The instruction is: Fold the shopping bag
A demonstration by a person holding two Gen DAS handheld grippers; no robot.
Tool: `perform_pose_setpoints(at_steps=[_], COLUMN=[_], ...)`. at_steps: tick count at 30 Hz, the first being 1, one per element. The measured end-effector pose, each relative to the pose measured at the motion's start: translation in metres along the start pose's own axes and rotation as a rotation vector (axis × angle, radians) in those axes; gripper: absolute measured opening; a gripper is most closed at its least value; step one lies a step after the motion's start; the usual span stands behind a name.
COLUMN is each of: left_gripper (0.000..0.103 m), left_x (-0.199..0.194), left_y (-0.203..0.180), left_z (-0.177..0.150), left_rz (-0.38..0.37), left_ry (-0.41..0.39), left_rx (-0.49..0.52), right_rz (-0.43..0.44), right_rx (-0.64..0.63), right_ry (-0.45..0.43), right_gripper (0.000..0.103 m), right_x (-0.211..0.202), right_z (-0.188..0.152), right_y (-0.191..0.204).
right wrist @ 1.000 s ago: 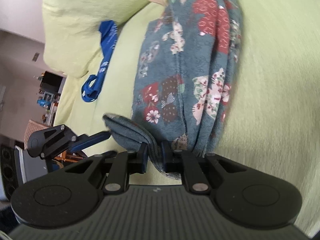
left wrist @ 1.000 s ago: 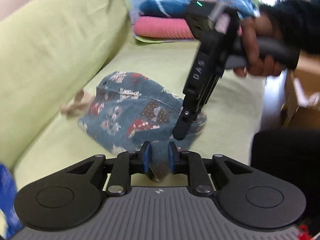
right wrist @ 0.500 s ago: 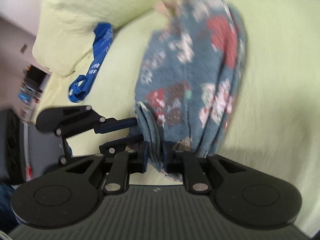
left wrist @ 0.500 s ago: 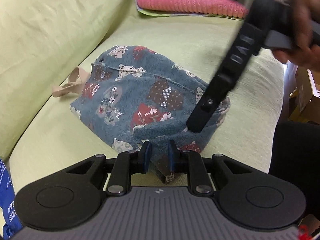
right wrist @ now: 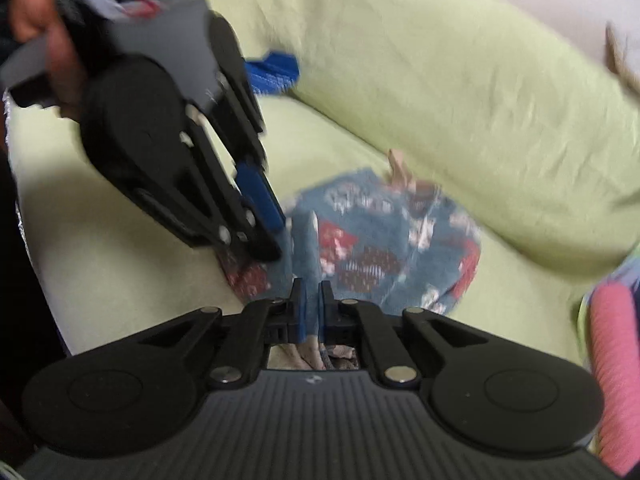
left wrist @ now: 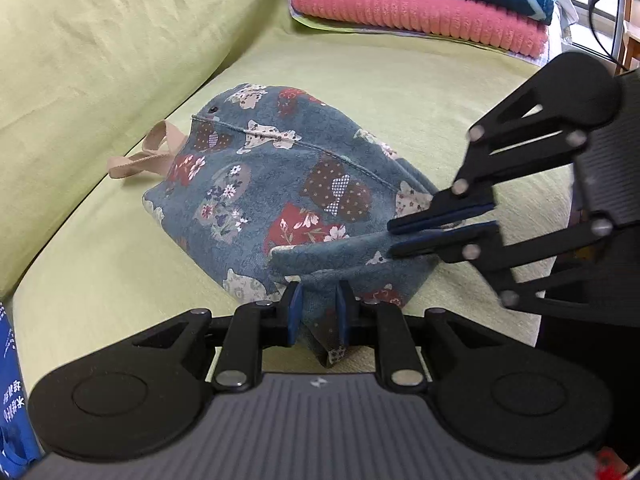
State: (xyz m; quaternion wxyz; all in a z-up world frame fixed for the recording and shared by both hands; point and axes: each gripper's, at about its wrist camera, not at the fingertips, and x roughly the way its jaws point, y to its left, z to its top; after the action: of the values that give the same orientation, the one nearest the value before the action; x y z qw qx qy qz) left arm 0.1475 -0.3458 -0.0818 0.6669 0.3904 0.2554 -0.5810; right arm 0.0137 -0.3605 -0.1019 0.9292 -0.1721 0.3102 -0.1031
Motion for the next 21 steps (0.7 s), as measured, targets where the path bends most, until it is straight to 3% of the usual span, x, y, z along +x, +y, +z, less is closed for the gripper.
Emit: perform_pose_setpoints(at_steps=[3, 4, 6, 10, 15, 17, 21], left_gripper=[0.023, 0.023, 0.040, 0.052, 0.067, 0.067, 0.066], left_x=[-0.008, -0.013, -0.020, -0.015, 0.004, 0.011, 0.011], left_y=[-0.016, -0.026, -0.050, -0.092, -0.097, -0.092, -0.075], left_z=[-0.012, -0.019, -0.041, -0.090, -0.115, -0.115, -0.111], left_rz=[0.057, 0.090, 0.159, 0.319, 0.481, 0.493, 0.394], left_ry=[-0.055, -0.083, -0.127, -0.151, -0.213, -0.213, -0.243], left_rx=[0.128, 0.207, 0.408, 0.839, 1.142, 1.227, 1.279], right_rz=[0.017, 0.026, 0.042, 0.073, 0.127, 0.137, 0.156], right_rx=[0.003, 0.014, 0.023, 0.027, 0.044, 0.035, 0.041], right_ry=[0.018, 0.019, 0.017, 0.030, 0.041, 0.045, 0.045], right_gripper=[0.003, 0.003, 0.003, 0.004, 0.006, 0.006, 0.006], right_x=[0.006, 0.006, 0.007, 0.008, 0.008, 0.008, 0.009], right_z=[0.004, 0.004, 0.003, 0.003, 0.001, 0.001, 0.000], right_y=[-0.004, -0.006, -0.009, -0.013, -0.022, -0.023, -0.027])
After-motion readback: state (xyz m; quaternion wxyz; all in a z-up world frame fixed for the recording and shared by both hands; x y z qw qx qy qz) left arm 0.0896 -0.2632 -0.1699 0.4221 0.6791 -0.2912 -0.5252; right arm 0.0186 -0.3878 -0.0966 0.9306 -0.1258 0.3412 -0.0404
